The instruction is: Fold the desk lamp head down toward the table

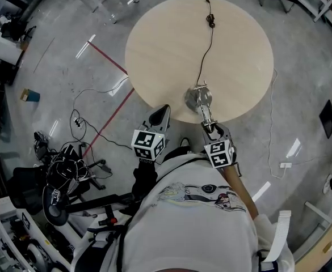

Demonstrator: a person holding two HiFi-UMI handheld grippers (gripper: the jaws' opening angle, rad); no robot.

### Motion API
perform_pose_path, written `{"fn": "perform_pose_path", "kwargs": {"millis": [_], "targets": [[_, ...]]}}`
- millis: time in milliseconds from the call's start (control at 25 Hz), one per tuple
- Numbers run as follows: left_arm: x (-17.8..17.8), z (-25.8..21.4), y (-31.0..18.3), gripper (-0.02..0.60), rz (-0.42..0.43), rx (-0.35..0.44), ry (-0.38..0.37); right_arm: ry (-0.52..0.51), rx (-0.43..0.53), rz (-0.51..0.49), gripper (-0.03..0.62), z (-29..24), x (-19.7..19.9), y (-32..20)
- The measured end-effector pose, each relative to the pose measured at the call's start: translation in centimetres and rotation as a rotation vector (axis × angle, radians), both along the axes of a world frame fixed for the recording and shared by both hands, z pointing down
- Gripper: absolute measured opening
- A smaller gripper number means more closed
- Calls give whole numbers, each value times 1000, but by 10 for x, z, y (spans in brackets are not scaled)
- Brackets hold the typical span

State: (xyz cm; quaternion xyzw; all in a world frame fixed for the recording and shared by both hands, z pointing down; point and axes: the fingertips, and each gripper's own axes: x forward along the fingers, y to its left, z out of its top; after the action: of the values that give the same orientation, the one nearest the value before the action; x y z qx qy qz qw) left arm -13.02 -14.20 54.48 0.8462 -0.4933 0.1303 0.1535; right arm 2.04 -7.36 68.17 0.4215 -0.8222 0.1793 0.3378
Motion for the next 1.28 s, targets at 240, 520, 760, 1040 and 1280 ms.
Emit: {"fn": "perform_pose_path", "kwargs": {"millis": [240,520,760,1040,1280], "targets": [[-4,0,-1,2,-13,-1,-3,-14,-55,3,185,13,1,-3],[-12,3,-4,2,-34,-4,-7,-25,-97,5,179,27,1,-9],[-17,5,-4,2,-42,-6,-7,-25,-126,7,179,35,-1,-11],[-19,4,-4,2,-43,-8,-5,-25,-153,10,179,44,-3,-14],[-17,4,-6,2,-35,-14,-3,-12,-166,-18,179,42,-3,-15]]}}
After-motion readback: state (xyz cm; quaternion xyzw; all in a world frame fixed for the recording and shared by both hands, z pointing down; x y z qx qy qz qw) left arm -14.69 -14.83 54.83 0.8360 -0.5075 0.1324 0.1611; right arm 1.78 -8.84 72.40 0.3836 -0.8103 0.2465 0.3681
